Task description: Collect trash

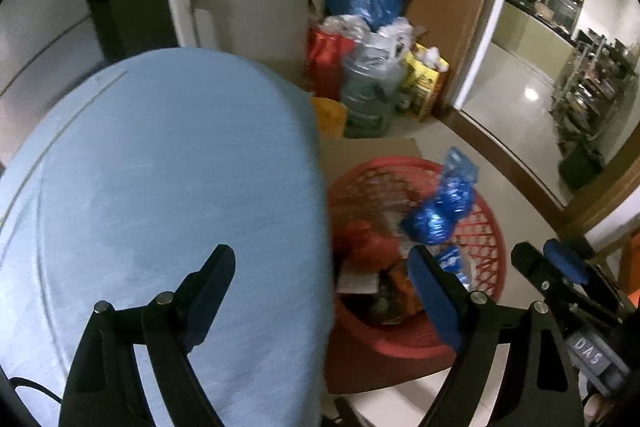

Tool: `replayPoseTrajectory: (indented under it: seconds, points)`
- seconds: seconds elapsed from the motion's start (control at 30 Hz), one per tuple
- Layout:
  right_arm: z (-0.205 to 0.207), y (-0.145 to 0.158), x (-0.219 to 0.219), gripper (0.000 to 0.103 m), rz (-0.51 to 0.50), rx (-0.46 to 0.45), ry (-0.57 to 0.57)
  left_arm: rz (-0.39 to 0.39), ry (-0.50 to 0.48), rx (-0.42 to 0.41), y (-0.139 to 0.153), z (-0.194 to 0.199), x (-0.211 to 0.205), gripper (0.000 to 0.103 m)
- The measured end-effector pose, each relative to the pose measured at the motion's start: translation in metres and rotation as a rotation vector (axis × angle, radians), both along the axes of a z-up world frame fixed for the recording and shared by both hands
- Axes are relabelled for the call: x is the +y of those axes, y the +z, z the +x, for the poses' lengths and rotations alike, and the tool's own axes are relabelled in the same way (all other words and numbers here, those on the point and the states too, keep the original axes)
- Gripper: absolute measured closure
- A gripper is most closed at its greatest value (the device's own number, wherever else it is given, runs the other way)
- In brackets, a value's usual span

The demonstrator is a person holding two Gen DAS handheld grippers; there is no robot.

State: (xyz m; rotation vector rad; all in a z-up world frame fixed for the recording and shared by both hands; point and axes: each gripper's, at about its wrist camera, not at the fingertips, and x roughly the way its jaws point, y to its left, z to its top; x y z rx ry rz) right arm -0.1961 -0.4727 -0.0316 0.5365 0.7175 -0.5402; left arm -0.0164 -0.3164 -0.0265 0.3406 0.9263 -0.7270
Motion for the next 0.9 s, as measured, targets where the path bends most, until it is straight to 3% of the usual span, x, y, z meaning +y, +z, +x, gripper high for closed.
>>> replayPoseTrajectory:
  seconds: [0.37,0.9]
  points:
    - [0.008,0.008,0.049,0.020,-0.060,0.023,0.059,-0.021,0.133,-0.058,0.010,0.002,0.070,0.015]
    - [0.007,0.024,0.079,0.017,-0.121,0.038,0.087,-0.057,0.160,-0.110,0.026,-0.014,0.104,0.015]
